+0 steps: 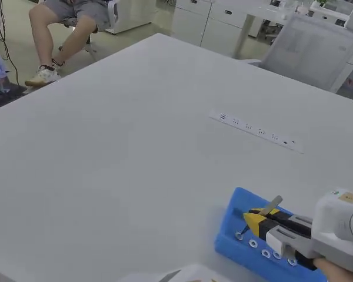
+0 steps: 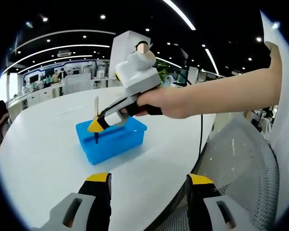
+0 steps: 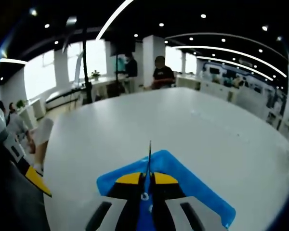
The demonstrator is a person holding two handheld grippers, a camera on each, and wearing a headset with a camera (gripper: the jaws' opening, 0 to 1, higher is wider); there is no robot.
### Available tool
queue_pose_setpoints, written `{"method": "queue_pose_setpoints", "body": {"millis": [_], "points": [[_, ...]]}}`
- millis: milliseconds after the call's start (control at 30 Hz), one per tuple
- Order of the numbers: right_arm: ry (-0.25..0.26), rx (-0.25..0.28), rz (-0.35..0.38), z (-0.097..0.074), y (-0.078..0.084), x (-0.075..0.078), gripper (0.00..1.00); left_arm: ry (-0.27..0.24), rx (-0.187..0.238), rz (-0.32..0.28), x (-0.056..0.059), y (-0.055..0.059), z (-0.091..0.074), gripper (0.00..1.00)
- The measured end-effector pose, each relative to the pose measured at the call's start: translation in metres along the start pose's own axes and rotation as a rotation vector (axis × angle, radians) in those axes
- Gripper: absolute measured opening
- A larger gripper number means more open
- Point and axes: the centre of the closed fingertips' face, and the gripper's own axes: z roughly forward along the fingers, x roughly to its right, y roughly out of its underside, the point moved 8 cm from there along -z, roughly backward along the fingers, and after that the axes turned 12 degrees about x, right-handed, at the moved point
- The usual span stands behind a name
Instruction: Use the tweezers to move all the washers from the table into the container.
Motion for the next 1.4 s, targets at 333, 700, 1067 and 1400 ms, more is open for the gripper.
{"method": "queue_pose_setpoints", "body": {"millis": [333, 700, 1067, 1400], "points": [[0.009, 0.088, -0.027, -0.036, -0.021, -0.015, 0.04, 0.017, -0.011, -0.013, 0.001, 0.001, 0.000, 0.61], [-0.004, 0.058, 0.018, -0.082, 0.000, -0.043, 0.04, 0.050, -0.034, -0.041, 0.004, 0.004, 0.001, 0.53], [0.030, 0.009, 0.098, -0.106, 0.032, -0.054, 0.04, 0.105, -0.060, -0.058, 0.009, 0.007, 0.003, 0.48], [-0.087, -0.089, -0.035, -0.113, 0.039, -0.066, 0.04, 0.215, -0.011, -0.104, 0.015, 0.001, 0.000, 0.34]]}}
